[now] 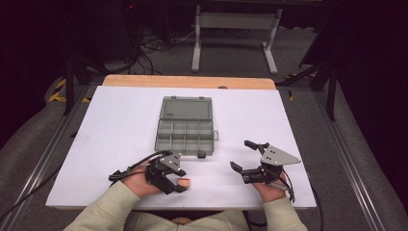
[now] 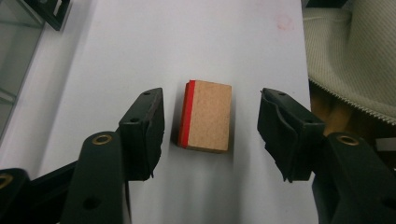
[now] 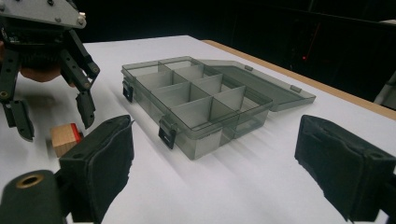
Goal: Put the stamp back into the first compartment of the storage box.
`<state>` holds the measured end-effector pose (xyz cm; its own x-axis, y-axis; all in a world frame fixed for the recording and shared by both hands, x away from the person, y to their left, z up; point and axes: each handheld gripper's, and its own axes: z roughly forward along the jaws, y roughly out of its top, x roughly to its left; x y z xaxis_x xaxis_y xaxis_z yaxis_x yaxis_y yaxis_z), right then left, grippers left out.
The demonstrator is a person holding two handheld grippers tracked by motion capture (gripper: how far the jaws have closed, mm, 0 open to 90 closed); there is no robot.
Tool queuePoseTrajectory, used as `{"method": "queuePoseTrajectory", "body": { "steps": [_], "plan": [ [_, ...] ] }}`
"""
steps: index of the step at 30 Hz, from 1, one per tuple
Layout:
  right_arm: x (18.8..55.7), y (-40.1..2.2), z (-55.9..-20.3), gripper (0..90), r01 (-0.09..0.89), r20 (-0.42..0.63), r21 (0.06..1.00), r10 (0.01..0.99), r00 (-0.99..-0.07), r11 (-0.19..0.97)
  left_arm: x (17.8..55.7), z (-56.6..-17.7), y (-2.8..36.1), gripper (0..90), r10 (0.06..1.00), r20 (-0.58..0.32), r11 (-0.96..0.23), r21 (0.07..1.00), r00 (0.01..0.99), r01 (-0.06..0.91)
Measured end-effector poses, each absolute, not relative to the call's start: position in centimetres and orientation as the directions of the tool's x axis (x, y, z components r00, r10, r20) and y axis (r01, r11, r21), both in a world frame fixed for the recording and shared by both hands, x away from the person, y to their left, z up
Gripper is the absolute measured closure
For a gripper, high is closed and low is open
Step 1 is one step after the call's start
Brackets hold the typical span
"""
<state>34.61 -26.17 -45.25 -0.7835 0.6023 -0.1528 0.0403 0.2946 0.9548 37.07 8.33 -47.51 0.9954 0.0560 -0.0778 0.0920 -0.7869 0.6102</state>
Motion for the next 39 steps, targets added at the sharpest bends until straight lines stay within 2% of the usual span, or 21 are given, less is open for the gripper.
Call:
{"method": "queuePoseTrajectory", "body": {
  "steps": [7, 15, 37, 39],
  "plan": [
    [34.6, -26.2, -45.3, 11.9, 0.04, -0.154, 0.954, 0.601, -0.784, 0.297, 36.9, -47.7, 8.1, 53.8, 0.042, -0.06, -0.803, 0.592, 0.997, 0.07],
    [34.6, -26.1, -45.3, 11.8, 0.041, -0.153, 0.954, 0.6, -0.786, 0.298, 36.6, -47.6, 8.1, 65.4, 0.017, 0.003, -0.816, 0.578, 1.0, 0.012],
    [34.6, -26.1, -45.3, 11.8, 0.038, -0.156, 0.954, 0.6, -0.784, 0.297, 36.4, -45.9, 8.7, 66.1, 0.036, 0.019, -0.799, 0.601, 0.999, 0.018],
    [34.6, -26.1, -45.3, 11.8, 0.04, -0.154, 0.954, 0.601, -0.785, 0.296, 36.3, -45.5, 8.9, 66.1, 0.039, 0.013, -0.779, 0.627, 0.999, 0.022]
  ]
}}
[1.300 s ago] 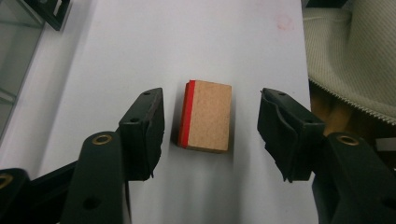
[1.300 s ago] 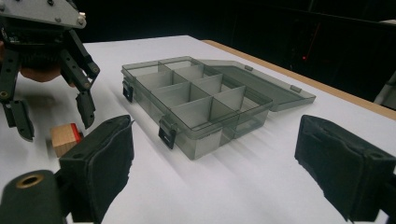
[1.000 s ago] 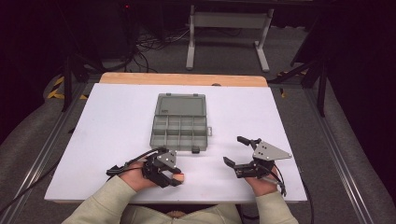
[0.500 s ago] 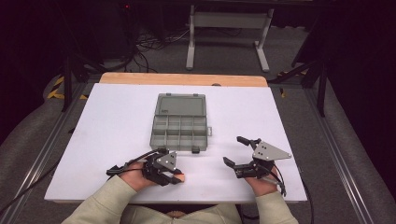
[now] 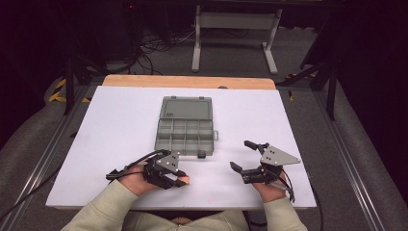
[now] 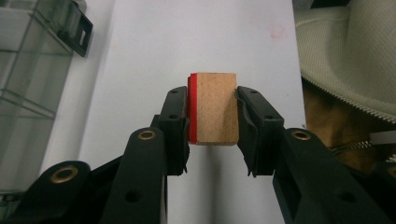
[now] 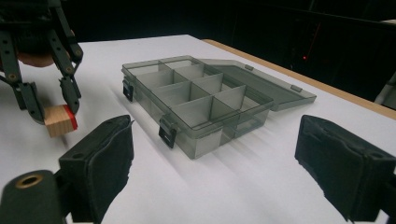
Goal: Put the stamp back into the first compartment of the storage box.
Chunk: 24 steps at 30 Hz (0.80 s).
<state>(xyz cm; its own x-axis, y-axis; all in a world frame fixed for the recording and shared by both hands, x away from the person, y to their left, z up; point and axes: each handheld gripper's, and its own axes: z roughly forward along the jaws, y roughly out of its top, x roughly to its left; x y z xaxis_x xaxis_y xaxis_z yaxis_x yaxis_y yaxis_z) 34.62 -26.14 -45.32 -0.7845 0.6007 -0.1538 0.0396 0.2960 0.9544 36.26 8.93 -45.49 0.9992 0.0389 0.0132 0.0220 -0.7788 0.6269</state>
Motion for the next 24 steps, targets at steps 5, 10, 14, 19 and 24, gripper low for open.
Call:
{"method": "queuePoseTrajectory", "body": {
  "steps": [5, 10, 14, 19, 24],
  "plan": [
    [34.7, -26.1, -45.3, 11.8, 0.041, -0.153, 0.954, 0.6, -0.786, 0.296, 36.2, -44.7, 9.3, 66.1, 0.044, 0.023, -0.771, 0.637, 0.999, 0.019],
    [34.7, -26.1, -45.4, 11.8, 0.04, -0.152, 0.955, 0.6, -0.785, 0.294, 36.4, -44.0, 9.8, 66.1, 0.063, 0.039, -0.763, 0.646, 0.997, 0.023],
    [34.7, -26.2, -45.4, 11.7, 0.041, -0.152, 0.955, 0.6, -0.785, 0.295, 36.8, -43.4, 10.5, 66.1, 0.085, 0.033, -0.743, 0.668, 0.996, 0.041],
    [34.7, -26.1, -45.4, 11.7, 0.044, -0.15, 0.954, 0.601, -0.785, 0.295, 37.2, -42.7, 11.0, 66.1, 0.089, 0.043, -0.73, 0.682, 0.995, 0.036],
    [34.7, -26.1, -45.4, 11.7, 0.045, -0.15, 0.954, 0.602, -0.784, 0.296, 37.6, -42.1, 11.6, 66.0, 0.104, 0.042, -0.715, 0.697, 0.994, 0.046]
  ]
}}
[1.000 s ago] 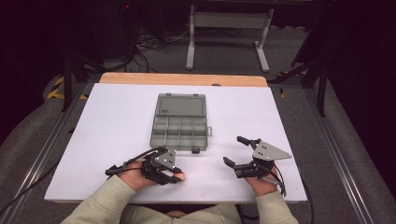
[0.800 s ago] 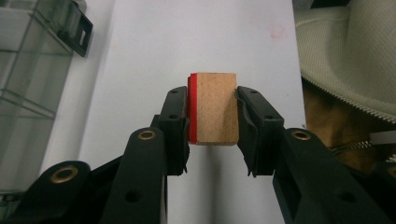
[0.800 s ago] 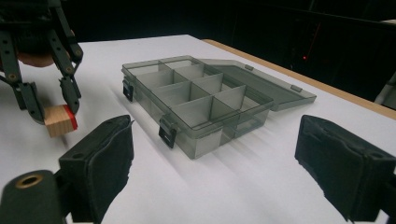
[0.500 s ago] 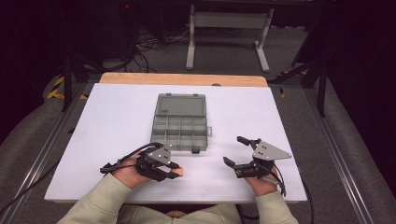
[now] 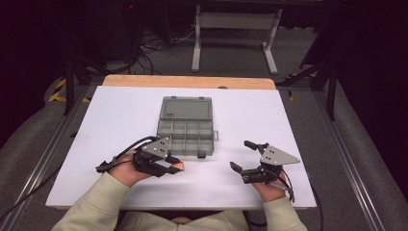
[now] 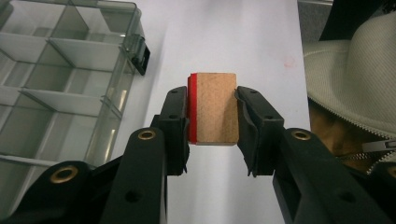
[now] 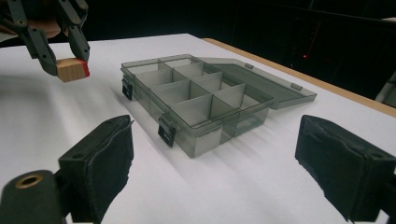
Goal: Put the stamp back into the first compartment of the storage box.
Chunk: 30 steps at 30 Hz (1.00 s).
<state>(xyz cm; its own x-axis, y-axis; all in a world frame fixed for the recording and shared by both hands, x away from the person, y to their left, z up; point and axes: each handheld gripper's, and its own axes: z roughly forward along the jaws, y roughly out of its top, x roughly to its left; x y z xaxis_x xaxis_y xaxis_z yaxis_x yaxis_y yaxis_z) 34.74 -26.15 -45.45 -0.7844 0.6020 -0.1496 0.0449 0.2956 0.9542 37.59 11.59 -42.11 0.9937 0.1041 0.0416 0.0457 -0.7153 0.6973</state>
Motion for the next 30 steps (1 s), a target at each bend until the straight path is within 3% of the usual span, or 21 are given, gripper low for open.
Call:
{"method": "queuePoseTrajectory", "body": {
  "steps": [11, 30],
  "plan": [
    [34.7, -26.1, -45.5, 11.7, 0.043, -0.151, 0.954, 0.6, -0.785, 0.296, 38.3, -40.8, 12.5, 66.1, 0.139, 0.052, -0.681, 0.73, 0.989, 0.058],
    [34.7, -26.1, -45.4, 11.6, 0.042, -0.152, 0.954, 0.6, -0.786, 0.298, 41.6, -39.5, 13.7, 66.1, 0.281, 0.044, -0.656, 0.738, 0.959, 0.159]
  ]
}}
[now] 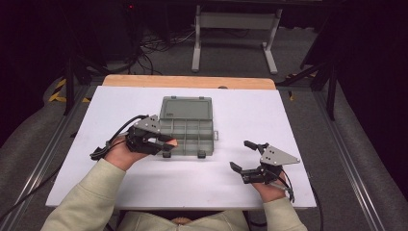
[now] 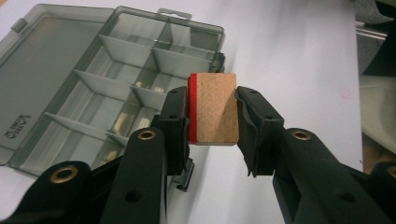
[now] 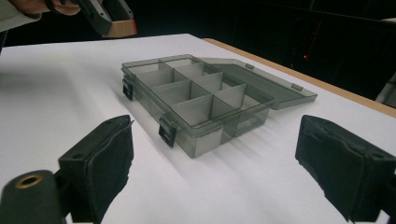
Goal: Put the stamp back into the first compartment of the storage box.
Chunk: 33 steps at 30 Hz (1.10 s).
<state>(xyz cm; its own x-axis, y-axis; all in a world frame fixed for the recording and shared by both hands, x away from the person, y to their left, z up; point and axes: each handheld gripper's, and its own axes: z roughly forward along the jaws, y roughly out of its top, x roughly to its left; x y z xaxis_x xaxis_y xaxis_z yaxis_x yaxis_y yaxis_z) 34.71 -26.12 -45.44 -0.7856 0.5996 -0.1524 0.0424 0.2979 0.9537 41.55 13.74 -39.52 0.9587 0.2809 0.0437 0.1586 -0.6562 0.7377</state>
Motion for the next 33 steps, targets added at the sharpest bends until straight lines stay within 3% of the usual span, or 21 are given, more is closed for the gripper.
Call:
{"method": "queuePoseTrajectory", "body": {
  "steps": [33],
  "plan": [
    [34.8, -26.2, -45.5, 11.3, 0.044, -0.147, 0.955, 0.596, -0.79, 0.293, 47.6, -41.4, 15.1, 66.0, 0.524, -0.039, -0.544, 0.754, 0.851, 0.369]
  ]
}}
